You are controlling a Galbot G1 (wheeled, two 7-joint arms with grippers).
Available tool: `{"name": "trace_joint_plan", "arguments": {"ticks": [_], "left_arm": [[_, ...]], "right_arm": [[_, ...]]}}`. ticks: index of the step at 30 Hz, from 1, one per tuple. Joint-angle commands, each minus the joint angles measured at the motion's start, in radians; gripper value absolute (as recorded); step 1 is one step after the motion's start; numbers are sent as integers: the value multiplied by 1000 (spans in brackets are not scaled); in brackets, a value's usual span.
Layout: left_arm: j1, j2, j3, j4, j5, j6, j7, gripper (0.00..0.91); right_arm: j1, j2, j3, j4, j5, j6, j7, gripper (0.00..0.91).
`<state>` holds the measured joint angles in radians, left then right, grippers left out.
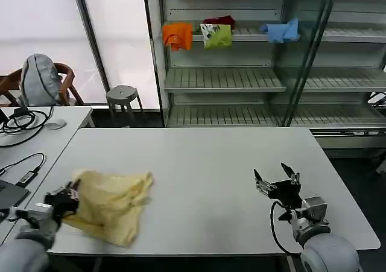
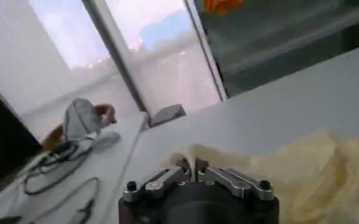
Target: Fold and organize the clothes.
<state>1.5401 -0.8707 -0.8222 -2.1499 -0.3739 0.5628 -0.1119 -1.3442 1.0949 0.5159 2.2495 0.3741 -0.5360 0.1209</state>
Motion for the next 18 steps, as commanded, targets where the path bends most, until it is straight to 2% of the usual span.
{"name": "trace_joint_plan", "arguments": {"ticks": [1, 3, 5, 7, 10, 11, 14, 18], "left_arm": [[82, 128, -348, -150, 8, 15, 166, 20], [70, 69, -231, -212, 25, 15, 164, 20], [47, -16, -1, -289, 104, 13, 167, 20], [30, -76, 172, -317, 192, -5, 166, 10], [-7, -194, 434, -290, 361, -71, 164, 10], [-24, -244, 561, -257, 418, -85, 166, 20], [-78, -340, 719, -185, 472, -99, 152, 20], [-155, -446, 855, -122, 465, -102, 91, 20]], "right_arm": [[-2, 4, -4, -3, -3, 6, -1, 907], [-12, 3, 1, -1, -3, 6, -1, 907], [-22, 0, 9, -1, -5, 6, -1, 907], [-30, -3, 16, -2, -6, 6, -1, 907], [-34, -3, 19, -3, -15, 3, 2, 907], [-34, -1, 20, -4, -19, 2, 2, 907], [-28, 0, 20, -7, -27, -3, 6, 907], [-22, 4, 19, -8, -39, -10, 8, 907]]}}
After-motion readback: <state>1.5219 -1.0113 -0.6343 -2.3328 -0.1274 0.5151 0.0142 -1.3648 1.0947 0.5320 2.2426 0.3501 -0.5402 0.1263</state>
